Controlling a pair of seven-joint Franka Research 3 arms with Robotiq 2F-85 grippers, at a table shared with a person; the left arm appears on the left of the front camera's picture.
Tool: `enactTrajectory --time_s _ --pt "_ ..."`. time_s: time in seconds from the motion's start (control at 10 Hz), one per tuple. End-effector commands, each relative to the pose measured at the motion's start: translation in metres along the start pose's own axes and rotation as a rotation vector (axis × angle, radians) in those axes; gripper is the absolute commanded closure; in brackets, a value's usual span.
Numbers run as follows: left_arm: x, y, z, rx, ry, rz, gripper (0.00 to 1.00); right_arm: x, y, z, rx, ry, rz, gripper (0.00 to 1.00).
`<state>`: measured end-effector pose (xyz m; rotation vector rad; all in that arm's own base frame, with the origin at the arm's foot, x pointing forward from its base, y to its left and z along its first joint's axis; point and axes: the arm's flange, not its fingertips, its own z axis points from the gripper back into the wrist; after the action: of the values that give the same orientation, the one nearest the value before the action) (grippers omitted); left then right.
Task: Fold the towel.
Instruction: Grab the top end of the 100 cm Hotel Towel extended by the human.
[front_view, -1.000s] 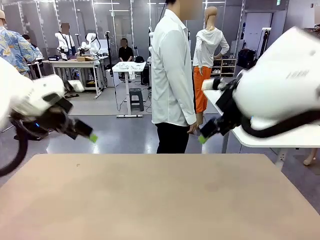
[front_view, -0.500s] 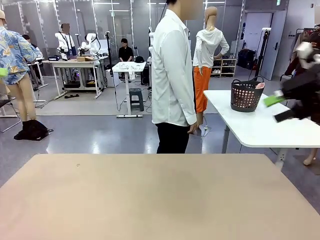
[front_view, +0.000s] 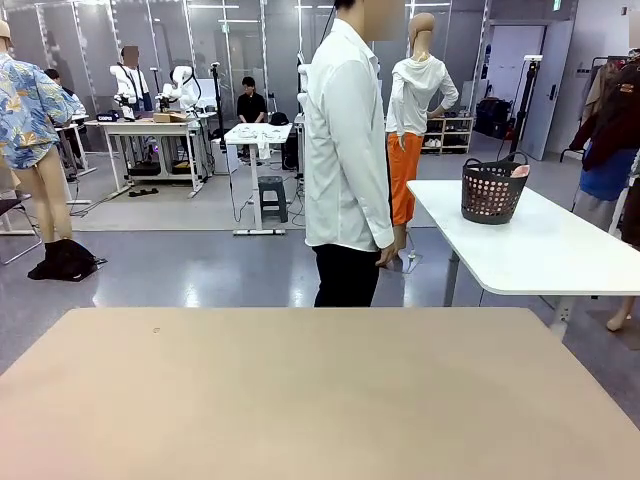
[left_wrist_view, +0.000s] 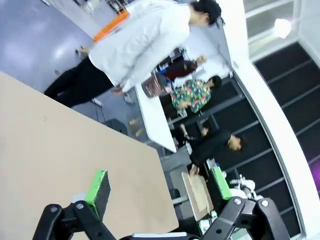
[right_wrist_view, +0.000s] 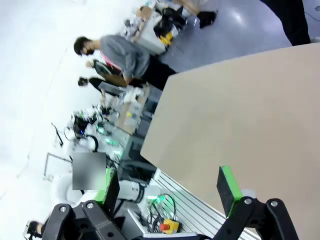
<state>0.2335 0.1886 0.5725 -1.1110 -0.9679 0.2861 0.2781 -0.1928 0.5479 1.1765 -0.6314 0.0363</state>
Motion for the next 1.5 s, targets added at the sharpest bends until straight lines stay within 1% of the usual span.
enactTrajectory --time_s 0.0,0.1,0.3,0.4,0.5,1.4 --pt "-0.027 0.003 0.011 0.022 -0.036 -0.029 0.0 -0.02 -0.027 0.016 0.05 -0.086 -0.026 0.0" --pt "-0.03 0.003 0.024 0.036 -0.078 -0.038 0.0 -0.031 -0.035 0.027 0.06 -0.112 -0.031 0.0" --pt "-0.036 0.007 0.034 0.072 -0.128 -0.022 0.0 -0.037 -0.036 0.03 0.058 -0.115 -0.022 0.0" --pt "-0.037 0.006 0.029 0.076 -0.132 -0.012 0.0 -0.036 -0.034 0.028 0.052 -0.105 -0.011 0.0" --pt "0.0 0.003 0.047 0.076 -0.11 -0.006 0.0 -0.041 -0.041 0.038 0.047 -0.116 -0.056 0.0" --pt "0.0 0.003 0.047 0.076 -0.11 -0.006 0.0 -0.041 -0.041 0.038 0.047 -0.116 -0.056 0.0"
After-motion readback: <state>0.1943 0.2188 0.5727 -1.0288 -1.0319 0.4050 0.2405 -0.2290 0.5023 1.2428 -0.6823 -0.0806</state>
